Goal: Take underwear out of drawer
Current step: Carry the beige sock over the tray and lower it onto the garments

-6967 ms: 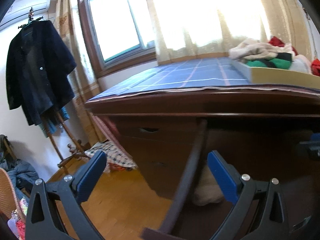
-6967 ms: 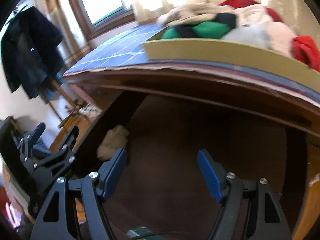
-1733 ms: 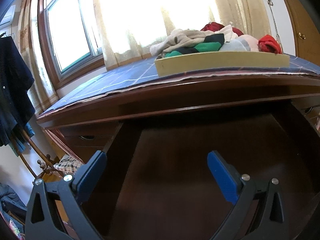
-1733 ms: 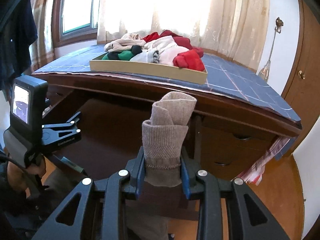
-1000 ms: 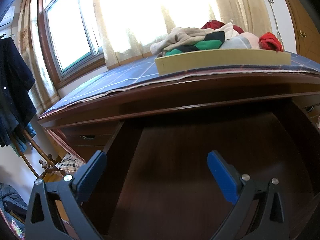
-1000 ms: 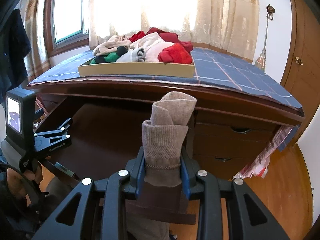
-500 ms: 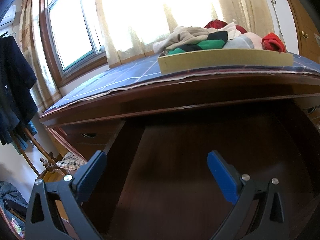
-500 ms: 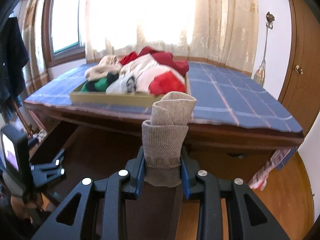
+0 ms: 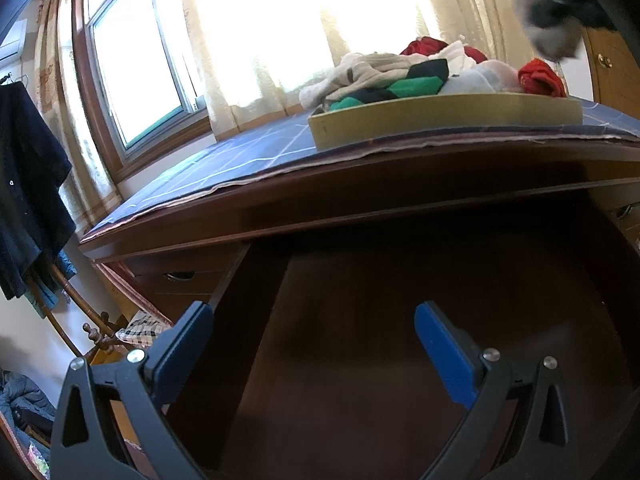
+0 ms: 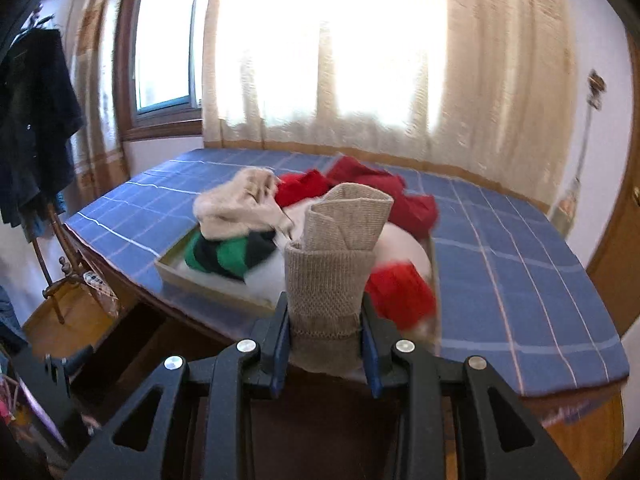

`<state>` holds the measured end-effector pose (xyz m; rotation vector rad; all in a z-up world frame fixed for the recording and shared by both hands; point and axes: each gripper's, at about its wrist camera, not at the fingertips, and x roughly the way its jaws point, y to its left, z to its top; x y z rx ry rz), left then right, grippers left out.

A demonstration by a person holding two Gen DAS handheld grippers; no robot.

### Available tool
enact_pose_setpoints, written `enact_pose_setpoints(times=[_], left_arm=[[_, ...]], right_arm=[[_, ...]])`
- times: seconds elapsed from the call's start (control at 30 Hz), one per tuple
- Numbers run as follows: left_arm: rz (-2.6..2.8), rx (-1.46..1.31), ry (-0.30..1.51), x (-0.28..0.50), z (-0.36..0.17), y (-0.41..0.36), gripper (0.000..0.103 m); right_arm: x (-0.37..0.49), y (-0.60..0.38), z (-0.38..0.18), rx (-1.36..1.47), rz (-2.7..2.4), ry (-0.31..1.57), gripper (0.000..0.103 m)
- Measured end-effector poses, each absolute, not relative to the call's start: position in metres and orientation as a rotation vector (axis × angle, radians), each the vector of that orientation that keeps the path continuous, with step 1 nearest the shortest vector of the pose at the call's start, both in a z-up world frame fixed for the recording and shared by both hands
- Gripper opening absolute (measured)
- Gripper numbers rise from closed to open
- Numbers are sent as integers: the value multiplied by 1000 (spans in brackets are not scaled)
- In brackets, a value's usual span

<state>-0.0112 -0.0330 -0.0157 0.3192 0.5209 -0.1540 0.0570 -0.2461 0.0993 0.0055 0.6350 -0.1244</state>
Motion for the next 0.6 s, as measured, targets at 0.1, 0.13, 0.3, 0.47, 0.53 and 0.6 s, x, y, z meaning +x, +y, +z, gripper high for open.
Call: enact_pose_setpoints(times=[0.1, 0.13, 0.3, 0.47, 0.53, 0.6], left_arm=[[-161, 317, 516, -13, -15, -32, 102], [-161, 318, 514, -13, -15, -33, 102], [-159, 328, 505, -13, -15, -35, 102], [-163, 312, 524, -11, -14, -34, 102], [-164, 313, 526, -11, -14, -34, 102], [-164, 317, 525, -11, -14, -34, 102]], right_arm=[[79, -241, 96, 14, -101, 654, 33], [87, -240, 92, 24, -93, 670, 33], [109, -241, 77, 62, -70, 729, 33], [135, -240, 79, 84, -50, 727, 33], [145, -238, 77, 85, -48, 737, 33], [162, -238, 74, 80, -49, 754, 33]])
